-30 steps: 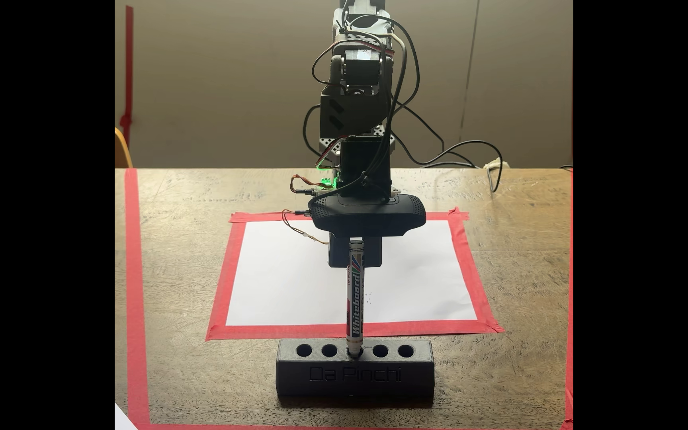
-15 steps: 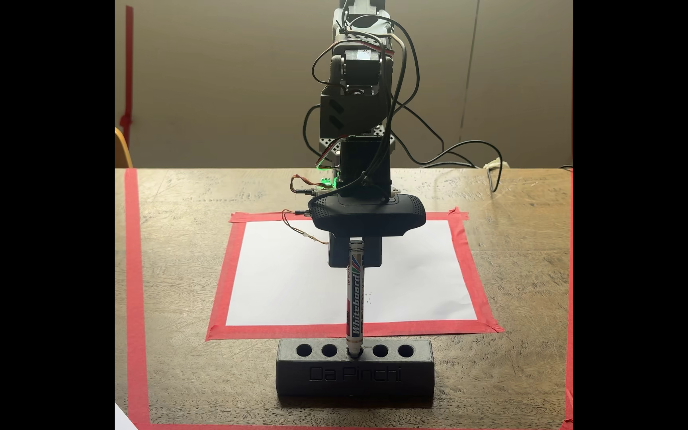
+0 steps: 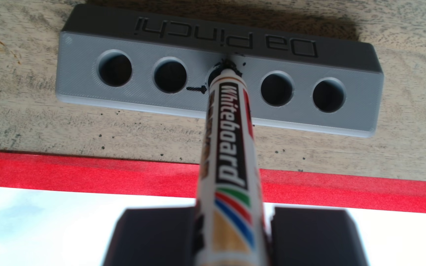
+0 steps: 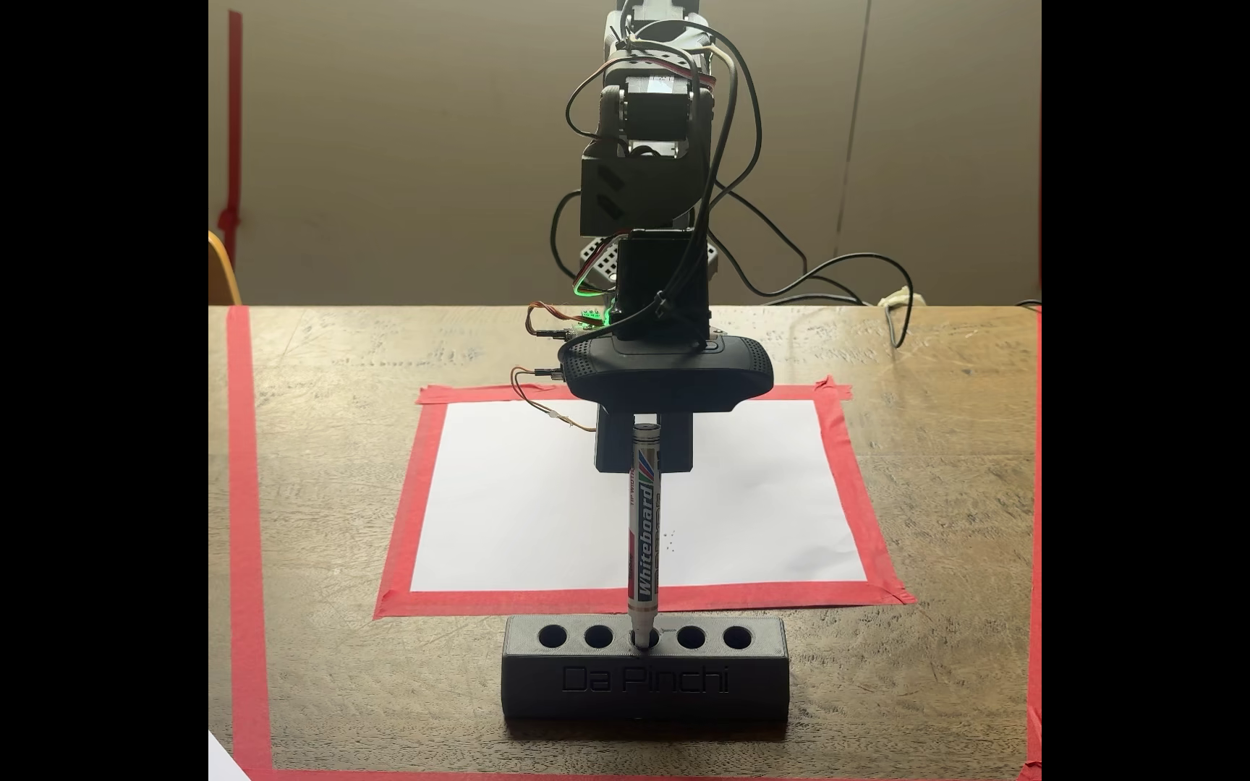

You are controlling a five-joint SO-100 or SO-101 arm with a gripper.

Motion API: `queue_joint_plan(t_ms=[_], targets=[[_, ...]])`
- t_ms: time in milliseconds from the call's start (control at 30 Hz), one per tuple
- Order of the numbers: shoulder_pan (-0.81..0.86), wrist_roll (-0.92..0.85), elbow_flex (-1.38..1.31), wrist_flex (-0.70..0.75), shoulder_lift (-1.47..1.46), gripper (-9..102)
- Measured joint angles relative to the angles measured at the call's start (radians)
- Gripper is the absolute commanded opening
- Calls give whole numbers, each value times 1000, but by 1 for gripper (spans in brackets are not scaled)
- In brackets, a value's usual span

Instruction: Pick up a pen

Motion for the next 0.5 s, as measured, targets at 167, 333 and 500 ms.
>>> queue_joint_plan(t_ms=[167,333,500], targets=[[2,-2,0,12,41,-1],[6,-2,0,58,94,-1],[11,-2,0,114,152,-1]])
